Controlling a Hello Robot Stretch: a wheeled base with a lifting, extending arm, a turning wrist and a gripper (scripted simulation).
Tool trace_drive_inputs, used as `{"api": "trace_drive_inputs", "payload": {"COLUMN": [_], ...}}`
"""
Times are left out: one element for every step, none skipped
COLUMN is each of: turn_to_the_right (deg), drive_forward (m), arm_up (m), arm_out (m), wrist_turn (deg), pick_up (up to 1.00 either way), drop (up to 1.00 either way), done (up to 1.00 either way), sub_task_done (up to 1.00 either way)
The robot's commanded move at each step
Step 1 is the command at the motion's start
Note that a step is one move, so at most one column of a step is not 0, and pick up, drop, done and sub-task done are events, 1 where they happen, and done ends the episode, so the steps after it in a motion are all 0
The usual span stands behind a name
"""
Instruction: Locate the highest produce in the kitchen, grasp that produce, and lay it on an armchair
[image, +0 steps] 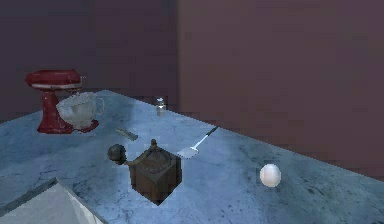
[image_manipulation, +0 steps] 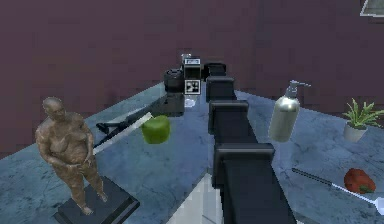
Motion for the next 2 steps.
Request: {"api": "trace_drive_inputs", "payload": {"turn_to_the_right": [0.0,0.0], "drive_forward": [0.0,0.0], "arm_up": [0.0,0.0], "arm_out": [0.0,0.0], "wrist_turn": [45.0,15.0], "pick_up": [0.0,0.0], "drop": [0.0,0.0], "done": [0.0,0.0], "sub_task_done": [0.0,0.0]}}
